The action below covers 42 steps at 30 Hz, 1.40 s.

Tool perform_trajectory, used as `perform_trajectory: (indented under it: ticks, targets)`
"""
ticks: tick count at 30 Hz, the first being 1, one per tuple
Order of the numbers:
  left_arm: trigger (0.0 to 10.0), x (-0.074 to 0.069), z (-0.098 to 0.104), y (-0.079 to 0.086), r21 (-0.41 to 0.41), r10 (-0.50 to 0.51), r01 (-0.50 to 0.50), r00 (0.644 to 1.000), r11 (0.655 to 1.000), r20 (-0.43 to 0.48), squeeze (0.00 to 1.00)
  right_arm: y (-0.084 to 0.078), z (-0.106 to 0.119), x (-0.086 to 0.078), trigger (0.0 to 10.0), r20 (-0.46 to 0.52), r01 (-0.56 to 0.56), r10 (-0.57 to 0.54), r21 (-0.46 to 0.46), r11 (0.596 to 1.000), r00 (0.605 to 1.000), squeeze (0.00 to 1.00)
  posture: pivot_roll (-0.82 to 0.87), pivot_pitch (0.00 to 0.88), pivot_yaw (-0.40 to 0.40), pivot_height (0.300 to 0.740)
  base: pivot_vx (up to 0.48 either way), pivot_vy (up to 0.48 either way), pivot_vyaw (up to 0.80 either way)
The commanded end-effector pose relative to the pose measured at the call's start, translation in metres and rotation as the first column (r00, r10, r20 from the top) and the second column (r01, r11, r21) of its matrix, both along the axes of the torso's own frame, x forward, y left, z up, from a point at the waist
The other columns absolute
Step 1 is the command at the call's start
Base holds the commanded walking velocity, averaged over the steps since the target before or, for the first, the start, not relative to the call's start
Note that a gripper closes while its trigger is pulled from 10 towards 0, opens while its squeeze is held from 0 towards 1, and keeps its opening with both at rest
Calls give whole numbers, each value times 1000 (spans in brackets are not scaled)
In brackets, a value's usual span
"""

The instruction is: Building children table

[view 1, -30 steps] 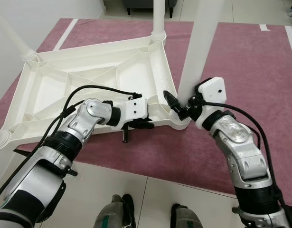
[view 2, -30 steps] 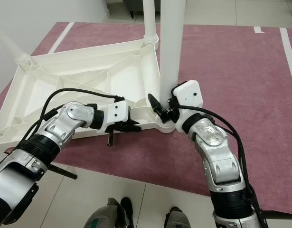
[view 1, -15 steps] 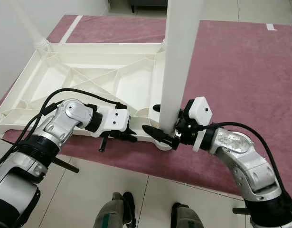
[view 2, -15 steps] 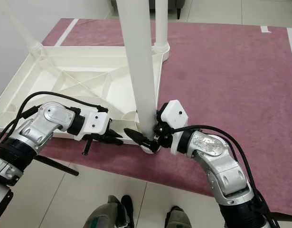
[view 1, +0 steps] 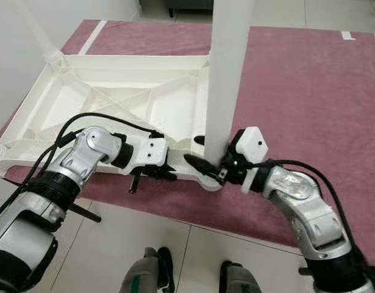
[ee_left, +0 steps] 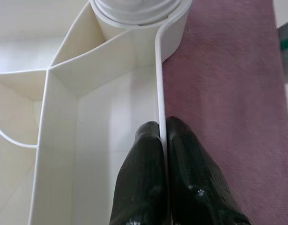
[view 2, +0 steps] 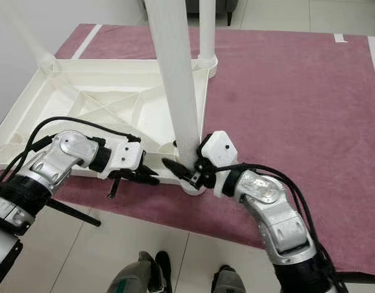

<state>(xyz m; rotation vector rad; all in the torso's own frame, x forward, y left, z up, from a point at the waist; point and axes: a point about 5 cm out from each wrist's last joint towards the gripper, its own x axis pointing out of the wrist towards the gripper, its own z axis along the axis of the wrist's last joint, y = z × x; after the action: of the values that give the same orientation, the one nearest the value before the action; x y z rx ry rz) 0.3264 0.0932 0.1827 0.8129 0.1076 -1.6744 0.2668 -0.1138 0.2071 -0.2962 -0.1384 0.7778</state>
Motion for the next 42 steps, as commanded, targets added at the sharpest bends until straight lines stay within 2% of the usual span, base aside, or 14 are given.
perform_trajectory:
  ticks: [1, 7, 12, 15, 17, 18, 25, 26, 28, 29, 31, 33, 36, 42]
  targets:
    - [0, -3, 21, -19, -68, -98, 103, 993, 992, 63, 0, -28, -35, 17, 0, -127, 292, -303, -97, 951, 945, 0, -69, 200, 152, 740, 0, 0, 0]
    - [0, 7, 27, -47, -152, -45, 54, 997, 987, 62, 0, -53, -51, 23, 0, -177, 647, -653, -94, 756, 737, 0, -76, 198, 153, 740, 0, 0, 0]
    - [0, 12, 30, -80, -200, -18, 28, 999, 979, 48, 0, -70, -63, 12, 0, -285, 903, -870, -32, 429, 403, 0, -91, 196, 159, 740, 0, 0, 0]
    - [0, 12, 31, -89, -209, -25, 33, 999, 977, 43, 0, -66, -63, 8, 0, -307, 930, -886, -7, 367, 348, 0, -102, 195, 169, 740, 0, 0, 0]
    - [0, 13, 31, -91, -210, -25, 33, 999, 977, 41, 0, -59, -57, 10, 0, -264, 927, -892, 25, 375, 368, 0, -104, 194, 171, 740, 0, 0, 0]
    - [0, 13, 31, -91, -208, -25, 32, 999, 978, 40, 0, -55, -53, 12, 10000, -235, 911, -882, 44, 409, 407, 0, -102, 193, 174, 740, 0, 0, 0]
    - [0, 15, 28, -88, -199, -21, 28, 999, 980, 38, 0, -48, -43, 15, 10000, -164, 885, -870, 79, 459, 466, 0, -99, 191, 173, 740, 0, 0, 0]
    - [0, 15, 26, -84, -192, -20, 27, 999, 981, 36, 0, -44, -35, 18, 10000, -126, 845, -836, 115, 522, 534, 1000, -94, 189, 170, 740, 0, 0, 0]
    - [0, 15, 26, -84, -192, -20, 27, 999, 981, 36, 0, -44, -35, 18, 10000, -126, 845, -836, 115, 522, 534, 1000, -94, 189, 170, 740, 0, 0, 0]
    - [0, 15, 23, -81, -183, -24, 29, 999, 983, 32, 0, -39, -24, 20, 10000, -81, 788, -787, 157, 596, 611, 55, -92, 189, 168, 740, 0, 0, 0]
    - [0, 14, 20, -76, -170, -35, 39, 999, 985, 30, 0, -34, -10, 22, 10000, -19, 691, -702, 196, 695, 712, 0, -90, 190, 168, 740, 0, 0, 0]
    - [0, 14, 20, -76, -170, -35, 39, 999, 985, 30, 0, -34, -10, 22, 10000, -19, 691, -702, 196, 695, 712, 0, -90, 190, 168, 740, 0, 0, 0]
    - [0, 10, 17, -65, -138, -82, 85, 996, 987, 25, 0, -32, 13, 21, 10000, 69, 488, -509, 198, 850, 858, 0, -88, 191, 169, 740, 0, 0, 0]
    - [0, -1, 12, -40, -43, -180, 180, 984, 983, 17, 0, -37, 23, 17, 10000, 117, 267, -274, 73, 961, 955, 0, -86, 191, 171, 740, 0, 0, 0]
